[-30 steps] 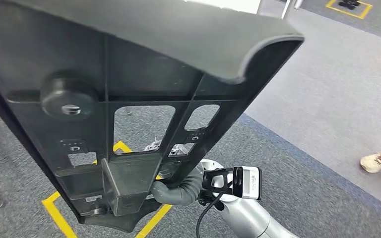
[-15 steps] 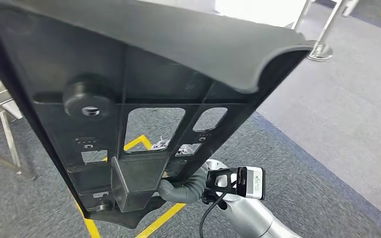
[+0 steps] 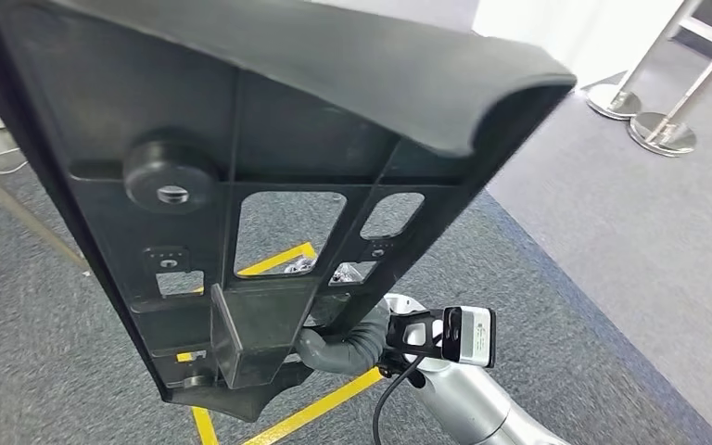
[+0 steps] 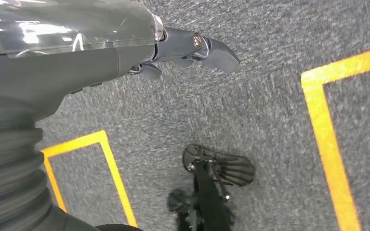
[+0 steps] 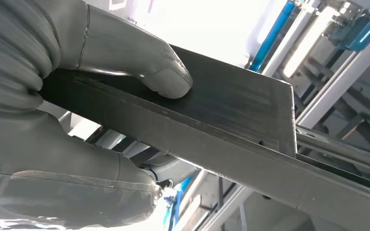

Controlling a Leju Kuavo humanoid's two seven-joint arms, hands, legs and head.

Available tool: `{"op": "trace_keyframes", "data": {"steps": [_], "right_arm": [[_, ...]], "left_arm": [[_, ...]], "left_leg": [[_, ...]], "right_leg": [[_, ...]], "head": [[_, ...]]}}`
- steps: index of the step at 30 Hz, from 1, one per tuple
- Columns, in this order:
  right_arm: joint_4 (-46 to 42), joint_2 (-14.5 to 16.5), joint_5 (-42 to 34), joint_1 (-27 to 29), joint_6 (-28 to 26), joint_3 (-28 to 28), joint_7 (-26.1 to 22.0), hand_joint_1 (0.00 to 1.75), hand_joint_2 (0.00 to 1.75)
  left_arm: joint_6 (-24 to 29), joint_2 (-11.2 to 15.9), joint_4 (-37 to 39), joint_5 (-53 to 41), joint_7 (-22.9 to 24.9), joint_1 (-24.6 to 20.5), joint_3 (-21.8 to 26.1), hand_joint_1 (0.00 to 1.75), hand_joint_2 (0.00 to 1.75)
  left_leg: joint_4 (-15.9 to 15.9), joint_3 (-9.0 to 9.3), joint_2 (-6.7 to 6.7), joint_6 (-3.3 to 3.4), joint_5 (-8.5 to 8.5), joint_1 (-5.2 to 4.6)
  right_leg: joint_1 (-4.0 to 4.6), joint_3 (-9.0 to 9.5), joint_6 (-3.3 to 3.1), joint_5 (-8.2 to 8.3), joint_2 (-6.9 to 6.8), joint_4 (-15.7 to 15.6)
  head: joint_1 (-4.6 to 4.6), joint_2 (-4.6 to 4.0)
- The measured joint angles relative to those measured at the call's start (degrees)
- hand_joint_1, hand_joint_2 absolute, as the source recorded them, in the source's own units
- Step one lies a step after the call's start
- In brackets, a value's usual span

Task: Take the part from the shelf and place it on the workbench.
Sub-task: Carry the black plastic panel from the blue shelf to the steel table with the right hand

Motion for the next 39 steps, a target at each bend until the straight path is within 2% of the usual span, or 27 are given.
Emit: {"op": "trace_keyframes", "data": {"steps": [1, 2, 3, 4, 6, 8, 10, 11, 12, 14, 16, 17, 18, 20, 22, 23, 25, 26, 28, 30, 31, 32, 33, 34, 36, 37, 39], "right_arm": [[0.09, -0.08, 0.01, 0.03, 0.01, -0.03, 0.00, 1.75, 1.75], [0.15, -0.14, 0.01, 0.04, 0.02, -0.04, 0.00, 1.75, 1.75], [0.17, -0.18, 0.01, 0.04, 0.04, -0.05, 0.00, 1.75, 1.75], [0.18, -0.20, 0.00, 0.02, 0.04, -0.07, 0.00, 1.75, 1.75], [0.16, -0.22, -0.02, 0.00, 0.05, -0.13, 0.00, 1.75, 1.75], [0.15, -0.23, -0.04, 0.02, 0.05, -0.21, 0.00, 1.75, 1.75], [0.13, -0.19, -0.09, -0.01, 0.06, -0.26, 0.00, 1.75, 1.75], [0.11, -0.12, -0.10, -0.02, 0.07, -0.26, 0.00, 1.75, 1.75], [0.07, -0.05, -0.14, -0.02, 0.07, -0.28, 0.00, 1.75, 1.75], [0.01, 0.03, -0.21, 0.04, 0.08, -0.32, 0.00, 1.75, 1.75], [-0.01, 0.02, -0.26, 0.14, 0.08, -0.34, 0.00, 1.75, 1.75], [-0.01, 0.01, -0.26, 0.19, 0.08, -0.34, 0.00, 1.75, 1.75], [-0.01, 0.01, -0.26, 0.22, 0.08, -0.34, 0.00, 1.75, 1.75], [-0.02, 0.02, -0.26, 0.21, 0.08, -0.34, 0.00, 1.75, 1.75], [-0.03, 0.02, -0.26, 0.16, 0.08, -0.38, -0.01, 1.75, 1.75], [-0.03, 0.01, -0.30, 0.12, 0.08, -0.39, -0.03, 1.75, 1.75], [-0.05, 0.02, -0.52, 0.06, 0.09, -0.42, -0.07, 1.75, 1.75], [-0.13, 0.02, -0.68, 0.04, 0.11, -0.45, -0.10, 1.75, 1.75], [-0.39, -0.01, -0.93, 0.03, 0.17, -0.55, -0.15, 1.75, 1.75], [-0.60, -0.21, -1.05, 0.14, 0.24, -0.71, -0.17, 1.75, 1.75], [-0.64, -0.41, -1.08, 0.31, 0.25, -0.80, -0.17, 1.75, 1.75], [-0.64, -0.60, -1.09, 0.52, 0.26, -0.88, -0.17, 1.75, 1.75], [-0.64, -0.79, -1.09, 0.75, 0.30, -0.96, -0.17, 1.75, 1.75], [-0.68, -0.93, -1.07, 0.95, 0.35, -1.01, -0.17, 1.75, 1.75], [-0.93, -1.07, -1.02, 1.12, 0.53, -1.16, -0.17, 1.75, 1.75], [-1.11, -1.09, -1.00, 1.13, 0.62, -1.26, -0.17, 1.75, 1.75], [-1.43, -1.10, -0.99, 1.18, 0.76, -1.47, -0.17, 1.75, 1.75]], "left_arm": [[-0.06, 0.00, 0.00, 0.00, 0.00, -0.01, 0.00, 0.00, 1.75], [-0.11, 0.00, 0.00, 0.00, -0.01, 0.03, 0.00, 0.00, 1.75], [-0.17, 0.00, 0.00, 0.00, -0.03, 0.06, 0.00, 0.00, 1.75], [-0.26, -0.01, 0.00, 0.00, -0.10, 0.06, 0.00, 0.00, 1.75], [-0.48, -0.09, 0.00, 0.00, -0.34, -0.03, 0.00, 0.00, 1.75], [-0.61, -0.16, 0.00, 0.00, -0.55, -0.03, 0.00, 0.00, 1.75], [-0.68, -0.13, 0.00, 0.00, -0.67, 0.18, 0.00, 0.00, 1.75], [-0.72, -0.11, 0.00, 0.00, -0.72, 0.28, 0.00, 0.00, 1.75], [-0.75, -0.09, 0.00, 0.00, -0.80, 0.28, 0.00, 0.00, 1.75], [-0.76, -0.04, 0.00, 0.00, -0.93, 0.04, 0.00, 0.00, 1.75], [-0.78, -0.01, 0.00, 0.00, -0.98, -0.12, 0.00, 0.00, 1.75], [-0.79, -0.02, 0.00, 0.00, -0.98, -0.05, 0.00, 0.00, 1.75], [-0.80, -0.01, 0.00, 0.00, -0.99, 0.04, 0.00, 0.00, 1.75], [-0.80, 0.09, 0.00, 0.00, -1.00, 0.11, 0.00, 0.00, 1.75], [-0.86, 0.17, 0.00, 0.00, -1.04, -0.05, 0.00, 0.00, 1.75], [-0.96, 0.17, 0.00, 0.00, -1.07, -0.05, 0.00, 0.00, 1.75], [-1.26, 0.21, 0.00, 0.00, -1.10, 0.20, 0.00, 0.00, 1.75], [-1.47, 0.24, 0.00, 0.00, -1.12, 0.35, 0.00, 0.00, 1.75], [-2.02, 0.27, 0.00, 0.00, -1.22, 0.29, 0.00, 0.00, 1.75], [-2.48, 0.28, 0.00, 0.00, -1.36, -0.02, 0.00, 0.00, 1.75], [-2.67, 0.28, 0.00, 0.00, -1.44, -0.14, 0.00, 0.00, 1.75], [-2.85, 0.28, 0.00, 0.00, -1.52, -0.17, 0.00, 0.00, 1.75], [-3.09, 0.28, 0.00, 0.00, -1.65, -0.15, 0.00, 0.00, 1.75], [-3.32, 0.28, 0.00, 0.00, -1.81, -0.12, 0.00, 0.00, 1.75], [-3.67, 0.28, 0.00, 0.00, -2.09, -0.10, 0.00, 0.00, 1.75], [-3.77, 0.28, 0.00, 0.00, -2.18, -0.12, 0.00, 0.00, 1.75], [-3.89, 0.30, 0.00, 0.00, -2.25, -0.10, 0.00, 0.00, 1.75]], "left_leg": [[0.02, -0.05, -0.77, 0.02, 0.02, -0.03], [0.05, -0.07, -1.58, 0.02, 0.03, -0.05], [0.09, -0.05, -2.40, -0.01, 0.05, -0.06], [0.14, -0.02, -3.22, -0.07, 0.07, -0.06], [0.28, -0.20, -4.67, -0.44, 0.13, -0.03], [0.27, -0.61, -5.88, -1.20, 0.26, 0.17], [0.08, -0.87, -6.73, -2.02, 0.44, 0.38], [0.38, -1.06, -5.91, -2.32, 0.22, 0.32], [1.61, -1.64, -4.36, -2.56, -0.59, 0.22], [7.44, -4.37, -0.58, -3.01, -3.88, 0.12], [14.69, -7.79, 0.75, -3.44, -6.95, 0.27], [16.28, -8.49, 0.95, -3.56, -7.17, 0.32], [15.47, -7.93, 1.15, -3.61, -6.26, 0.33], [8.03, -3.80, 2.52, -3.38, -2.71, 0.25], [1.50, -0.20, 4.20, -2.61, -0.71, -0.20], [0.29, 0.40, 4.58, -2.21, -0.60, -0.42], [0.17, 0.26, 3.99, -1.60, -0.60, -0.62], [0.03, 0.27, 3.72, -1.33, -0.50, -0.49], [-0.34, 0.37, 3.21, -0.73, -0.26, -0.17], [-0.44, 0.37, 2.67, -0.30, -0.17, -0.07], [-0.44, 0.32, 2.36, -0.18, -0.25, -0.10], [-0.43, 0.29, 2.03, -0.10, -0.35, -0.13], [-0.42, 0.31, 1.68, -0.08, -0.47, -0.15], [-0.40, 0.39, 1.37, -0.10, -0.61, -0.16], [-0.34, 0.75, 0.84, -0.38, -0.84, -0.18], [-0.26, 0.89, 0.65, -0.64, -1.02, -0.29], [-0.18, 1.03, 0.41, -1.28, -1.39, -0.46]], "right_leg": [[0.01, -1.49, -0.02, -0.51, 0.25, 2.59], [0.02, -1.92, -0.13, 0.18, 0.37, 2.93], [0.02, -1.16, -0.32, 1.93, 0.60, 0.86], [0.00, 0.57, -0.59, 4.29, 1.37, -3.08], [-0.16, 3.96, -1.15, 7.51, 4.40, -10.70], [-0.10, 5.03, -1.44, 8.08, 5.87, -13.42], [0.00, 5.15, -1.82, 8.29, 4.55, -13.77], [-0.08, 5.37, -2.18, 8.41, 3.85, -14.09], [-0.18, 5.59, -2.53, 8.53, 3.03, -14.43], [-0.12, 5.89, -3.06, 8.54, 1.28, -14.81], [0.09, 5.91, -3.24, 8.39, -0.47, -14.76], [0.15, 5.91, -3.25, 8.29, -1.30, -14.71], [0.18, 5.96, -3.20, 8.14, -2.10, -14.62], [0.24, 6.22, -2.96, 7.73, -3.54, -14.40], [0.52, 6.42, -2.47, 7.34, -4.54, -14.20], [0.66, 6.48, -2.21, 7.24, -4.89, -14.14], [0.77, 6.56, -1.73, 7.25, -5.34, -14.17], [0.70, 6.59, -1.44, 7.09, -5.20, -14.05], [0.48, 5.66, -0.86, 5.42, -3.08, -11.75], [0.22, 2.47, -0.48, 1.98, -0.46, -5.17], [0.16, 0.44, -0.37, 0.51, 0.06, -1.27], [0.13, -1.16, -0.30, -0.17, 0.24, 1.57], [0.10, -1.93, -0.31, 0.27, 0.29, 2.54], [0.08, -1.55, -0.39, 1.77, 0.30, 1.19], [0.07, 1.83, -0.84, 5.96, 0.41, -6.37], [0.13, 3.55, -1.09, 7.24, 0.47, -10.02], [0.30, 5.19, -1.60, 7.73, 0.58, -13.57]], "head": [[0.00, 0.00], [0.00, 0.00], [0.00, 0.00], [0.01, 0.00], [0.01, 0.00], [0.00, 0.00], [-0.01, 0.00], [-0.01, 0.00], [-0.01, 0.00], [-0.01, 0.00], [-0.02, 0.00], [-0.02, 0.00], [-0.02, 0.00], [-0.02, 0.00], [-0.01, 0.00], [-0.01, 0.00], [-0.01, 0.00], [-0.01, 0.00], [-0.02, 0.00], [-0.02, 0.00], [-0.01, 0.00], [-0.01, 0.00], [-0.01, 0.00], [-0.01, 0.00], [-0.01, 0.00], [-0.01, 0.00], [-0.01, 0.00]]}}
